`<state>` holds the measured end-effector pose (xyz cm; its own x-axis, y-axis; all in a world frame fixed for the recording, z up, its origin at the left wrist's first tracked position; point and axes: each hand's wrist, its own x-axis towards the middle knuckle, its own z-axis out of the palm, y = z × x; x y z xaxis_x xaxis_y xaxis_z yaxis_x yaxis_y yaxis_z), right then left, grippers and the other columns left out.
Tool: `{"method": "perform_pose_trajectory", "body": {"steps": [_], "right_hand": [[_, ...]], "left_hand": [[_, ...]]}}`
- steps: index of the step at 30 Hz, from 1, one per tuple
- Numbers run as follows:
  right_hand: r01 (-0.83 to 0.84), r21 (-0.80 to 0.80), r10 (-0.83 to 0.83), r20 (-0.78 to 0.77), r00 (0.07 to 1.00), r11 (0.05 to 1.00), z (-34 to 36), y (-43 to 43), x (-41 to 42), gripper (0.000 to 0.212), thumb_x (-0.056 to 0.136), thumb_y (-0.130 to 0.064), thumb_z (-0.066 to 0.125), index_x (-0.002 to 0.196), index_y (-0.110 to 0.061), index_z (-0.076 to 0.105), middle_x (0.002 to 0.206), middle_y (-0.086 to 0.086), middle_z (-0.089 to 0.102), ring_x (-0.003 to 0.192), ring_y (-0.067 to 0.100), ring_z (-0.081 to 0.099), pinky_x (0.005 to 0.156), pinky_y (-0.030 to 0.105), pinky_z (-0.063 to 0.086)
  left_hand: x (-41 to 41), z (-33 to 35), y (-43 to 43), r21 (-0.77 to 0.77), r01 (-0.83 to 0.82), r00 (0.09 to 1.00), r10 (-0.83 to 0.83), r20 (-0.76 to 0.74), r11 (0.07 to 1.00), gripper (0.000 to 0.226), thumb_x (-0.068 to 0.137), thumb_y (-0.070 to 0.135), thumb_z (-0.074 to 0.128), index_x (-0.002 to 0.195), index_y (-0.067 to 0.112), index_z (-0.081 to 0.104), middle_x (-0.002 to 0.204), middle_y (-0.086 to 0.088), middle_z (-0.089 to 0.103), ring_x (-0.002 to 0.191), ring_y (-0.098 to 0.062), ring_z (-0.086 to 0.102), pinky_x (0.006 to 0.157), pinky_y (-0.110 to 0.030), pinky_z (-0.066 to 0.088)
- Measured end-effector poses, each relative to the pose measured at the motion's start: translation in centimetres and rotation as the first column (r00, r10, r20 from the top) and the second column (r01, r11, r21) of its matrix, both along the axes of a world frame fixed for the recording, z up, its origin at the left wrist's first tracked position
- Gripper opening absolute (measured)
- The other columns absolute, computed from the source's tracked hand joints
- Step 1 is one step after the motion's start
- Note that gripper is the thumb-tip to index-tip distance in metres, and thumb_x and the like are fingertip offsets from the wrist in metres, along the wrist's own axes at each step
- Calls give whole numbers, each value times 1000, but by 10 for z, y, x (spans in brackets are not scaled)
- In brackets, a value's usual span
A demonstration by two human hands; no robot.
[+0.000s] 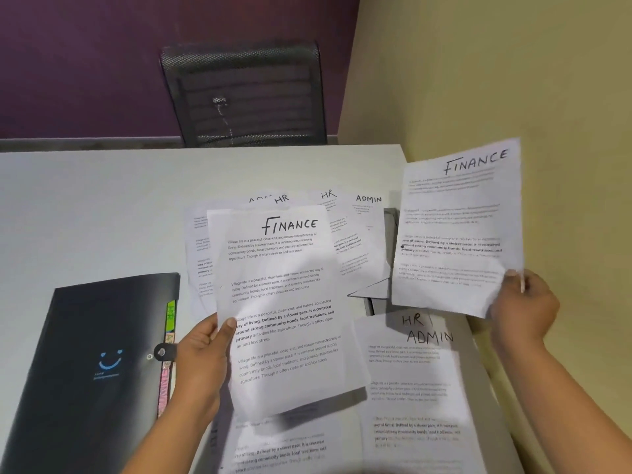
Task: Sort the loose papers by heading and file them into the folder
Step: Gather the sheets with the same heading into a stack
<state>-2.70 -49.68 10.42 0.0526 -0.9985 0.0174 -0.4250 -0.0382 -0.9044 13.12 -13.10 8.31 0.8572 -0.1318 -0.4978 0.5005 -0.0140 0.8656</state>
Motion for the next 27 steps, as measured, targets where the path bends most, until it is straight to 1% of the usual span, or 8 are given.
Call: {"method": "perform_pose_trajectory", "body": {"steps": [3,8,12,15,18,21,24,27], "right_hand": [[-110,191,83,144,986,975,11,45,-20,15,99,-17,53,93,-14,66,73,2,57,50,7,48,45,18,39],[-350,381,319,143,937,856,15,131,-51,21,100,-19,53,90,-15,71,72,-4,68,47,6,56,55,27,41],[-481,500,472,155,868,720,4,163,-62,17,96,-10,59,101,-19,72,95,1,78,81,19,74,75,43,60],[-561,590,548,226,805,580,1,163,-58,30,85,-13,74,113,-21,66,114,3,73,105,25,70,93,50,56],[-586,655,517,330,790,477,8,158,-47,30,90,-16,70,119,-16,61,114,8,73,101,23,72,83,33,59],[-688,637,553,453,699,347,16,158,-39,24,97,-2,56,120,-1,62,112,16,74,105,33,71,95,48,54],[-730,555,611,433,663,398,19,167,-36,25,96,5,54,117,-3,65,107,13,76,97,29,74,82,41,61],[-725,437,696,261,669,533,20,172,-35,24,95,0,59,110,-16,69,101,2,78,86,15,75,66,24,59]], "left_hand": [[-9,3,2,-25,1,1000,-2,-17,1000,21,95,5,57,112,8,69,100,-11,76,86,-24,72,79,-35,60],[-29,8,4,-54,25,999,-27,-43,998,22,96,3,55,110,11,70,105,-13,75,96,-30,71,91,-43,54],[-45,16,9,-93,85,994,-91,-57,992,23,97,6,55,114,14,68,106,-11,75,100,-33,71,91,-46,54],[-55,21,12,-99,122,990,-128,-57,988,21,93,11,62,110,18,71,104,-9,76,96,-31,71,89,-46,55],[-62,25,15,-108,150,986,-156,-52,983,19,92,14,64,109,19,72,103,-12,76,90,-31,71,80,-41,58],[-69,23,20,-93,156,986,-161,-52,983,20,97,24,57,112,22,70,104,-8,76,91,-25,72,73,-34,57],[-75,23,24,-67,162,985,-165,-42,984,29,101,38,47,116,24,67,110,0,75,103,-22,70,91,-42,54],[-80,29,27,-75,230,972,-227,54,970,23,96,8,57,116,15,66,108,-1,75,100,-20,72,78,-31,58]]}}
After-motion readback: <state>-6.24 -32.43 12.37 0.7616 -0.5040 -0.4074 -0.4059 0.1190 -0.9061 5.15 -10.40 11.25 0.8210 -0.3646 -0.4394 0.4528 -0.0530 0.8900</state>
